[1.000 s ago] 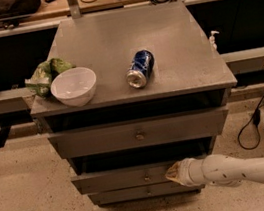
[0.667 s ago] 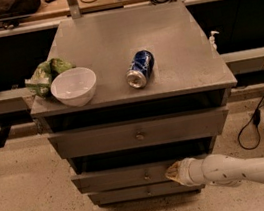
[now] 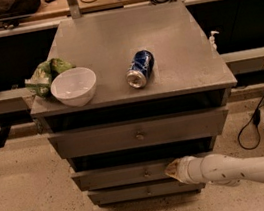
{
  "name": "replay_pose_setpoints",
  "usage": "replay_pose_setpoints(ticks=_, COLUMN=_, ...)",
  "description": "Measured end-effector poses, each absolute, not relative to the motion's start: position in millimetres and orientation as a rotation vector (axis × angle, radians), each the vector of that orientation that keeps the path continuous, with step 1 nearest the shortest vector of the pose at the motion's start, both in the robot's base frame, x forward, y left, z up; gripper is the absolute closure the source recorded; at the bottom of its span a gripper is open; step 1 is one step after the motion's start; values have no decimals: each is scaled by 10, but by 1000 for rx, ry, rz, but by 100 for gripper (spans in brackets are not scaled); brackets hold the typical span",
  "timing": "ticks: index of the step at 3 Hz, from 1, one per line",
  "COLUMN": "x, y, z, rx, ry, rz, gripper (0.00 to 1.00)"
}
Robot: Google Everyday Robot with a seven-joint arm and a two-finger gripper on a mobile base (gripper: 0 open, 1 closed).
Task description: Close middle drawer
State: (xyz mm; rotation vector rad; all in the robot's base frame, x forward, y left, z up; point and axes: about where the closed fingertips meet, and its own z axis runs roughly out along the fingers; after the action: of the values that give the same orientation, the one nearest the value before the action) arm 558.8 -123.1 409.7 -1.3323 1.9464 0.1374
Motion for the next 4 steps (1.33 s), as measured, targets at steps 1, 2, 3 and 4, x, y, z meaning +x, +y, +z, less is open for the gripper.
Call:
replay_pose_setpoints(ticks=1, x=5709, y=-1246, z=4141, rx=-1304, ry=1936, rz=100, gripper=100)
replay_pose_setpoints(ticks=2, x=5705, y=-1244, z=4141, rx=-1304, ry=1936, rz=100, gripper=100)
replay_pose_setpoints(ticks=3, x=5782, y=-1235, z=4176, rx=-1290, ry=1917, rz=73, gripper=100)
replay_pose_setpoints(ticks=4, x=5782, y=-1235, z=4176, rx=-1290, ry=1917, rz=73, gripper=100)
